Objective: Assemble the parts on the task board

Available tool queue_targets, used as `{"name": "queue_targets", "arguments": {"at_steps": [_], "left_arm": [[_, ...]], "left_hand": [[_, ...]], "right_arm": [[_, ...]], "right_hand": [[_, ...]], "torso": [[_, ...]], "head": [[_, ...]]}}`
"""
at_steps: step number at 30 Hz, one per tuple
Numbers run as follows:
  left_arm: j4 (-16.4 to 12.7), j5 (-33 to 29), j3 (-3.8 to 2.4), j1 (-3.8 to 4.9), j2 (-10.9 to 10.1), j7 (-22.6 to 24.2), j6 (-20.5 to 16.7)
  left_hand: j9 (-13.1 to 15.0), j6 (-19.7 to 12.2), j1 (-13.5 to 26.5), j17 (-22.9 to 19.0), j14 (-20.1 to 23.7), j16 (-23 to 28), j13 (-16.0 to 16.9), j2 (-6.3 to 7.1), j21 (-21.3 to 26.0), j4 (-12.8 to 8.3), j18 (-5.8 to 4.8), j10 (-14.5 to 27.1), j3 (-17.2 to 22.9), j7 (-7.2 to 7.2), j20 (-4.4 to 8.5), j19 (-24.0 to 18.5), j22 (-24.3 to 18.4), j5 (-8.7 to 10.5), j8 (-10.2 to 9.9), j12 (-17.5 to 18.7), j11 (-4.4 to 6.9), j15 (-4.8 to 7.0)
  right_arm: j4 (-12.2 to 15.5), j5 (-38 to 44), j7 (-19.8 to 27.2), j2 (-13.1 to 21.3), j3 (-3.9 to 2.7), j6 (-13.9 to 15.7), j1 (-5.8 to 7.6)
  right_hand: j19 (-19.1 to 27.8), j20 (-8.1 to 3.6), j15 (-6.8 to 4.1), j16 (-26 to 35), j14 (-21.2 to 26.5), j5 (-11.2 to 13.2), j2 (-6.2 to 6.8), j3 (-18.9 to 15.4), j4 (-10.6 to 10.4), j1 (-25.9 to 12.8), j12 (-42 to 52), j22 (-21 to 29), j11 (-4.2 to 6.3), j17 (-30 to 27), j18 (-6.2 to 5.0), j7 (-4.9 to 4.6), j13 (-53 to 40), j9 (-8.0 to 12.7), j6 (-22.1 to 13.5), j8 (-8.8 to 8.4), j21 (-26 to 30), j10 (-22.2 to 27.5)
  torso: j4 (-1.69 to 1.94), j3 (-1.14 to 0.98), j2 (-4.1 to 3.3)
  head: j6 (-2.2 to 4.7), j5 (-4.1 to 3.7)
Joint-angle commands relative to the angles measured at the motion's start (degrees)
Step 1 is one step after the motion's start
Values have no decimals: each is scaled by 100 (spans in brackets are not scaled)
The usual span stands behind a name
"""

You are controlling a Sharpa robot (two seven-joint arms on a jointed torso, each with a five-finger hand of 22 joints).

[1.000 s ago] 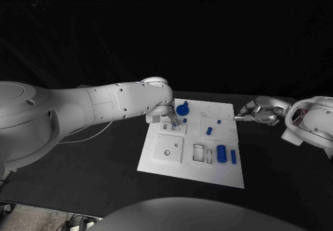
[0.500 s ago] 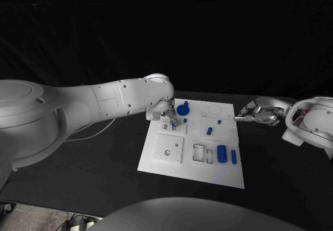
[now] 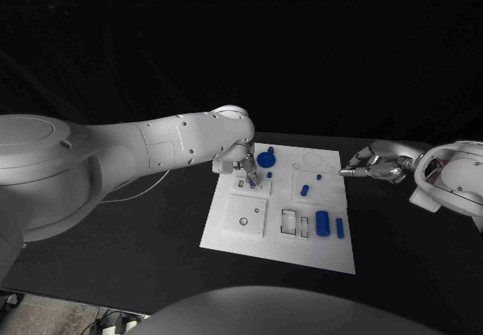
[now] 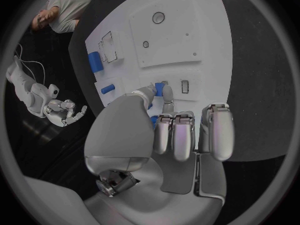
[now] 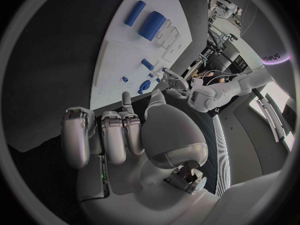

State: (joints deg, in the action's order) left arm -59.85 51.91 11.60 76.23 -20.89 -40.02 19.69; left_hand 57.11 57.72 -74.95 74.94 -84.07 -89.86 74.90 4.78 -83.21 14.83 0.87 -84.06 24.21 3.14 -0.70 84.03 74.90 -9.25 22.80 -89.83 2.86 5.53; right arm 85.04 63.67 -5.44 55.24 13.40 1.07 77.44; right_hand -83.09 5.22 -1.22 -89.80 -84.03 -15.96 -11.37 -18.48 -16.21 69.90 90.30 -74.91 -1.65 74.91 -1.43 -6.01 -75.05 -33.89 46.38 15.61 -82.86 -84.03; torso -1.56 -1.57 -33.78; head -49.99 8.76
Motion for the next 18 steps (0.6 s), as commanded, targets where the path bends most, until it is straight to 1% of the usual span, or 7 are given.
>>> {"name": "queue_targets", "arguments": {"at_steps": [1,5,18], "left_arm": [[11,-52,-3,6,25,-740,182],[16,-65,-2,5,36,-752,171],[79,-69,1,-3,85,-727,190]], "left_hand": [[4,210,22,1506,-593,-14,1510,-25,20,-858,76,-594,899,-219,14,330,1162,-33,11,-17,28,28],[4,210,22,1506,-593,-14,1510,-25,21,-858,76,-594,900,-219,14,330,1162,-33,11,-17,28,28],[7,197,36,1506,-593,-14,1510,-32,30,-868,78,-594,909,-213,11,325,1159,-35,7,-17,23,23]], "right_arm": [[1,4,-5,-4,1,-90,-3],[4,4,-2,-9,1,-89,-3],[22,3,-3,5,1,-89,-3]], "right_hand": [[35,6,-3,-20,-597,-27,-11,5,21,40,-30,-1197,25,1509,-90,-7,-1495,10,3,-26,26,-597],[35,6,-3,-20,-597,-27,-11,5,21,40,-30,-1197,25,1509,-90,-7,-1495,10,3,-26,26,-597],[43,6,-4,-20,-597,-26,-10,3,19,45,-30,-1193,27,1509,-92,-6,-1495,12,2,-31,36,-597]], "torso": [[2,1,-2],[2,-1,-1],[0,2,-4]], "head": [[-1,8],[-1,11],[-1,7]]}}
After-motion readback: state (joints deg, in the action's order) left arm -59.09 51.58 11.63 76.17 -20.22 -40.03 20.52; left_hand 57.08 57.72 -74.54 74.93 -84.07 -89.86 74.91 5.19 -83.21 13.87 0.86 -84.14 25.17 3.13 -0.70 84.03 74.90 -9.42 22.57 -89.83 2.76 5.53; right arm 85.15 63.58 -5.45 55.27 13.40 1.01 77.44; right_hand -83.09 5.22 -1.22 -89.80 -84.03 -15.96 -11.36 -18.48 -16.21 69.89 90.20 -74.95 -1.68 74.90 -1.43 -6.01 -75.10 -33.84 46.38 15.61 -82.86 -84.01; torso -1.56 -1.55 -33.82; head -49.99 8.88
